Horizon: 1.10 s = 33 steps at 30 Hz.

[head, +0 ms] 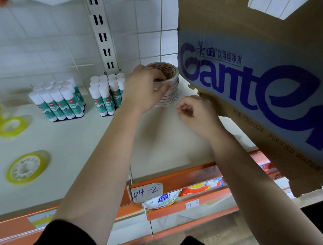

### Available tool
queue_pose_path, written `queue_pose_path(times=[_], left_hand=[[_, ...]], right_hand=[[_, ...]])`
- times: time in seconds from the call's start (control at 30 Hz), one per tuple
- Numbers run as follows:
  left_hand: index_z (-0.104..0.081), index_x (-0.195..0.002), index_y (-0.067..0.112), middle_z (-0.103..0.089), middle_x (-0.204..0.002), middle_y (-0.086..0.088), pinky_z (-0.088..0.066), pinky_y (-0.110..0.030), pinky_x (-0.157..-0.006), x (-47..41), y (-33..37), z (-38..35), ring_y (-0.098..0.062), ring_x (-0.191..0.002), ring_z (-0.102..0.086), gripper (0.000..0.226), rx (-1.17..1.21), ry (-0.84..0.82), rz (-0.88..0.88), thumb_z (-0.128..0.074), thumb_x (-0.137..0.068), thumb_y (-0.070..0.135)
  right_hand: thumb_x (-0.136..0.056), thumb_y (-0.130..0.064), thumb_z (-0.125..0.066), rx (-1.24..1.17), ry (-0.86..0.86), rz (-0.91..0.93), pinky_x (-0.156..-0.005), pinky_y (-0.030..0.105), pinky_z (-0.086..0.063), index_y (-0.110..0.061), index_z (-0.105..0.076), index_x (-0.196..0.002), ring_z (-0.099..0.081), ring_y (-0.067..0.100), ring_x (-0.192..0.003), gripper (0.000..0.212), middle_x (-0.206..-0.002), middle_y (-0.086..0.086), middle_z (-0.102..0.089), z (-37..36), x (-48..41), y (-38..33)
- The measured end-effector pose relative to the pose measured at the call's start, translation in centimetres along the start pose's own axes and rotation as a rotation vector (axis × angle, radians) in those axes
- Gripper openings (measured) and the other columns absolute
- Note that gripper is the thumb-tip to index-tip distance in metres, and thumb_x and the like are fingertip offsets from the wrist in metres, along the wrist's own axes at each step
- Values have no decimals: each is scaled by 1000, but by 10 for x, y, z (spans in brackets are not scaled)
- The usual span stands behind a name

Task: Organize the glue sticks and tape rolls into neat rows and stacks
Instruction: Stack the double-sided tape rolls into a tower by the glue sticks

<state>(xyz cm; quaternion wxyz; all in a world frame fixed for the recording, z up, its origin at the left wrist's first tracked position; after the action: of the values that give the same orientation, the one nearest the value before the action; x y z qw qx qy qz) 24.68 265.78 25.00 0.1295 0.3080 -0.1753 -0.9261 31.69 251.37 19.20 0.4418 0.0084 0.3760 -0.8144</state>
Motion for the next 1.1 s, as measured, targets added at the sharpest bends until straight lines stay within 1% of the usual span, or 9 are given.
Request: queue_pose_path(times=[0.17,0.37,0.5,0.63,0.77,0.83,0.93,1.03,1.1], left_hand=[[-73,-94,19,-70,-88,-4,-47,-39,-73,-1,-1,-1,-31,-97,-54,38,-8,9,15,-52,-84,49],[-73,-89,17,-70,-84,-6,-46,-39,-69,1,3,-1,-33,-91,-56,38,-49,40,-21,-51,-86,48],[-73,-94,13,-69,-88,-9,-44,-38,-70,2,4,0,-34,-95,-56,36,-34,46,-30,-62,-85,46],[-74,-94,10,-69,-89,-11,-42,-36,-70,2,5,0,-35,-97,-55,30,-40,68,-28,-72,-84,38],[-73,-91,9,-69,-89,-11,-45,-39,-73,1,6,-3,-37,-96,-55,26,-17,49,-14,-71,-84,34],[-73,-97,10,-69,-96,-11,-45,-41,-78,1,5,-1,-36,-102,-54,29,-21,19,17,-70,-85,37],[-72,-108,11,-69,-104,-11,-48,-45,-84,7,9,13,-36,-103,-57,40,-19,13,-16,-65,-84,41],[-71,-111,12,-68,-104,-9,-50,-44,-84,25,6,48,-34,-100,-61,37,-56,97,-61,-61,-86,37],[-71,-108,13,-68,-103,-8,-50,-44,-83,45,-1,78,-33,-98,-62,32,-119,180,-82,-60,-88,34]], right_hand=[[-85,-9,-66,-3,4,-5,-69,20,-48,-12,-69,-93,-58,8,-76,9,-87,0,-65,0,-1,1],[-86,-11,-67,8,-3,-17,-65,11,-42,-13,-69,-95,-56,2,-73,10,-87,-1,-64,-2,-2,3],[-85,-10,-67,-1,1,-29,-67,15,-45,-13,-69,-94,-56,4,-73,10,-87,-1,-64,-3,-1,4],[-86,-11,-67,4,-4,-40,-66,13,-43,-14,-69,-95,-56,3,-73,10,-87,-2,-63,-3,-1,4],[-86,-11,-66,8,1,-38,-67,17,-46,-14,-69,-95,-56,5,-73,10,-87,0,-64,-1,-1,1],[-86,-12,-66,15,18,-24,-67,19,-48,-14,-69,-96,-56,6,-74,10,-88,2,-65,0,-2,-3],[-87,-13,-66,16,78,47,-69,20,-48,-13,-69,-99,-57,9,-79,12,-91,0,-64,8,-5,-20],[-87,-13,-66,-35,132,117,-69,17,-48,-13,-68,-101,-58,8,-82,14,-93,-3,-61,17,-9,-46],[-87,-14,-66,-90,171,160,-70,24,-53,-15,-69,-100,-60,10,-82,14,-94,-3,-63,18,-14,-67]])
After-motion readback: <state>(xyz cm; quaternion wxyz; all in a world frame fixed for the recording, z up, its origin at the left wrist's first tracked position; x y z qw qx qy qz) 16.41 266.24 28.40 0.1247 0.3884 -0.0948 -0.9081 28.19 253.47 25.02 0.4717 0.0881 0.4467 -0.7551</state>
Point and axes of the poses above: each hand's wrist, its own x-axis away from the middle knuckle, its own z-axis out of the back of the hand, y = z × x, the point moved 7 cm from there along -x, towards the middle knuckle
